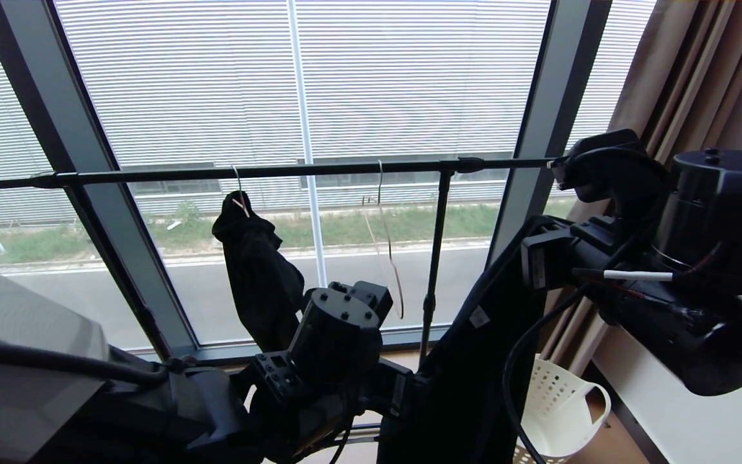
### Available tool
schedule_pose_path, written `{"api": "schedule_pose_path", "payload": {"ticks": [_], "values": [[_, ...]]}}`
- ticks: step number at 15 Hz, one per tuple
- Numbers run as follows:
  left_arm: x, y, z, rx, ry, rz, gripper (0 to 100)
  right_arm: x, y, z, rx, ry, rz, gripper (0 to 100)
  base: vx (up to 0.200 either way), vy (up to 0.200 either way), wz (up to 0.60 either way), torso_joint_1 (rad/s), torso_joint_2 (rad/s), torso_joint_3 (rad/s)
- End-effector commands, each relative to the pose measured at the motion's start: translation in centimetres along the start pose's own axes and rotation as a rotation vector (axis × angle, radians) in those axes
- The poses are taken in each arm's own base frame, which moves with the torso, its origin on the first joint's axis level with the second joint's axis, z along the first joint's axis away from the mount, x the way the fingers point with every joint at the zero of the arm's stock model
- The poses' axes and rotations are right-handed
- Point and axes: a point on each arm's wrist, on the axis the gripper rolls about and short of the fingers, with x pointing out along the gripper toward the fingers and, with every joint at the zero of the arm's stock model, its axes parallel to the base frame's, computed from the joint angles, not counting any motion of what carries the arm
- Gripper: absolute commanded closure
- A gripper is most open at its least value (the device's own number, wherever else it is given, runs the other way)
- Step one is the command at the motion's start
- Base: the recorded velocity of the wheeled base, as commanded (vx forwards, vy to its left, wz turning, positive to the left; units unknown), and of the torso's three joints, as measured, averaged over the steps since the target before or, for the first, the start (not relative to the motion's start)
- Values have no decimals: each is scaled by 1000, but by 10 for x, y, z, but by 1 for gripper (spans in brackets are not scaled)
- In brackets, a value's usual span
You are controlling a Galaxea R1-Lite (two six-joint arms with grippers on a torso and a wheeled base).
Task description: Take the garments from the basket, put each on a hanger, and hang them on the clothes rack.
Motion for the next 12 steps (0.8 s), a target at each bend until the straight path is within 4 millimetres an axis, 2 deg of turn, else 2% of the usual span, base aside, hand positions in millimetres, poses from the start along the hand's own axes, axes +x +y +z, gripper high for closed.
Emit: {"api": "schedule_pose_path", "payload": {"ticks": [1,6,7,12], "values": [[-32,-6,7,7,-51,-36,0,7,0,-3,-8,14,-15,100,0,0,0,0,0,0],[-51,-5,0,24,-57,-23,0,18,-8,-4,-1,24,-61,100,0,0,0,0,0,0],[-54,-4,-1,27,-57,-24,100,19,-9,-4,1,25,-65,100,0,0,0,0,0,0],[-54,-8,2,30,-67,-38,100,17,-9,-5,-3,29,-62,100,0,0,0,0,0,0]]}}
